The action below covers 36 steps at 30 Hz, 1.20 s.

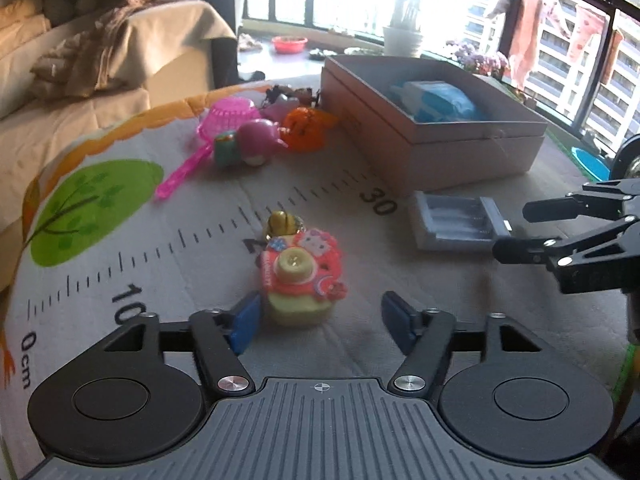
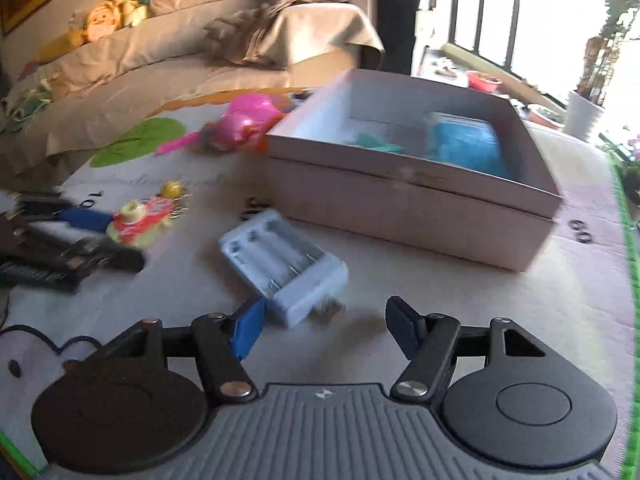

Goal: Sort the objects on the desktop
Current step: 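Carry both held toys into the pink box and open both tools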

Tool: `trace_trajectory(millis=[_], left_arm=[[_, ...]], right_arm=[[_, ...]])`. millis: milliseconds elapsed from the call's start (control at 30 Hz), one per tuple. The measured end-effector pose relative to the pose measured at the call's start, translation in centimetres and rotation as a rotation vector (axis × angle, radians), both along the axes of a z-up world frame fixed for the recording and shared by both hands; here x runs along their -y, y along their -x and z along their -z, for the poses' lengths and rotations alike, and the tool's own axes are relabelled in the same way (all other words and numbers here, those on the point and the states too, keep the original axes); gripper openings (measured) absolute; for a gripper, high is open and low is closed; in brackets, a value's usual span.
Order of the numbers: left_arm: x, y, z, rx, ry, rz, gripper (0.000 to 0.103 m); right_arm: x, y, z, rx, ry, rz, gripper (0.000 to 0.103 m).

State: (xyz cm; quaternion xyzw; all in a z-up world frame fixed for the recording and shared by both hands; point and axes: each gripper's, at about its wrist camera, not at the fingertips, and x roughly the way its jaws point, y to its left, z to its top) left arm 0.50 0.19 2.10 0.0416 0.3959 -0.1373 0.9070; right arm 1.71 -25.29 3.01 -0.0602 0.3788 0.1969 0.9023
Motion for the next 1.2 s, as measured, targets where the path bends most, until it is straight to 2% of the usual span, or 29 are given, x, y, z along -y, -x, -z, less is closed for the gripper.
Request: trace_trajectory(millis=[133,167,200,267,400,533,567,600,633,767,900,967,1033,1200], left_arm=[[1.2,-1.4,0.5,0.033,-0.1,-0.049,0.072],[1.1,-1.8,0.5,0.036,-0.1,-0.055,0.07],[1.1,-2.0,0.5,0.033,-0.094,-0.057,0.061],[0.7,-1.8,0.4,0.028,-0.08,-0.056,0.05],[-0.4,-1.0,0.3,0.024,-0.086,-0.07,0.05],[-1.5,-0.2,0.2,-0.006,-0.058,-0.08,0.05],[-1.6,-0.2,0.2,-0.013,-0.049,-0.075,0.051],[-1.6,-0.2,0.3,-0.013,-0.045,-0.079,0.052],[-1.5,-0.3,0.3,-0.013,-0.044,-0.083,0.052],[-1.0,-0.7,0.3,-0.007,-0.053,-0.097,0.052],[-0.5,0.0,-0.3,0.006,-0.055,-0.085,0.049],[0.0,0.5,-1.7,0.041,-0.048,-0.069,0.049],[0.7,0.8,-4.4,0.107,-0.018,-0.035,0.049],[3.4,-0.1,-11.8,0.355,0.024,0.077,0.049]], right_arm=[[-0.4,0.0,-0.6,0.047,-0.013,-0.041,0.068],[-0.9,-0.1,-0.6,0.065,-0.004,-0.058,0.068],[-1.5,-0.3,-0.7,0.079,0.006,-0.079,0.068],[-2.7,-0.7,-0.6,0.095,0.022,-0.128,0.069],[-4.5,-2.1,0.3,0.089,0.067,-0.206,0.073],[-5.2,-2.8,1.0,0.063,0.083,-0.231,0.073],[-5.3,-2.7,0.9,0.053,0.081,-0.237,0.065],[-5.4,-2.4,0.7,0.042,0.081,-0.253,0.053],[-5.6,-2.0,0.6,0.033,0.081,-0.264,0.048],[-5.7,0.1,0.2,0.006,0.087,-0.259,0.047],[-4.3,1.8,-0.6,-0.027,0.04,-0.223,0.047],[-3.2,2.2,-1.6,-0.022,0.013,-0.192,0.047],[-1.8,2.7,-3.3,0.01,-0.02,-0.163,0.047],[2.6,3.3,-10.9,0.224,-0.094,-0.036,0.047]])
